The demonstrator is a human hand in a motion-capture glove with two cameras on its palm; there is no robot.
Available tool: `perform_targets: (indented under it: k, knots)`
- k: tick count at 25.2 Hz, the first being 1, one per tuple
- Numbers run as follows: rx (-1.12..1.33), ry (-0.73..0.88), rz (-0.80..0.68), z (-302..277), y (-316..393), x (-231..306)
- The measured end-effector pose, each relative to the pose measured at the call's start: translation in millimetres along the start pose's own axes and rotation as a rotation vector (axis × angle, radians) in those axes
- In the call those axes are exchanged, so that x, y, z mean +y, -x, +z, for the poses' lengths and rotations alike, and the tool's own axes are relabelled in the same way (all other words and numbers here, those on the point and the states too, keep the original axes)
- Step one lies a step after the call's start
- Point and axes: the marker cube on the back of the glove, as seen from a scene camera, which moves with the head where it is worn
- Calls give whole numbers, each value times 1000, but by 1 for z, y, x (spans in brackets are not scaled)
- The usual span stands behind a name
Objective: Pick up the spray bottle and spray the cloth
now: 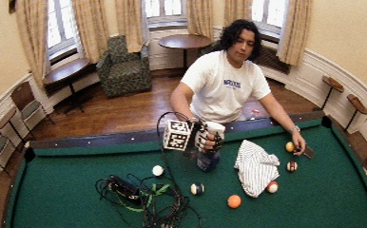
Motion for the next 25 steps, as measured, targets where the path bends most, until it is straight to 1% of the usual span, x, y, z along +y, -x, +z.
perform_targets:
  k: [3, 7, 9, 15, 19, 25]
  knots:
    - [8, -71, -18, 1, 0, 1]
    - [41, -210, -84, -3, 3, 7]
    - [49, -248, -110, -7, 9, 7]
    - [41, -297, -161, -38, 58, -1]
    - [57, -310, -157, -68, 104, -7]
    - [122, -346, -240, -101, 171, -13]
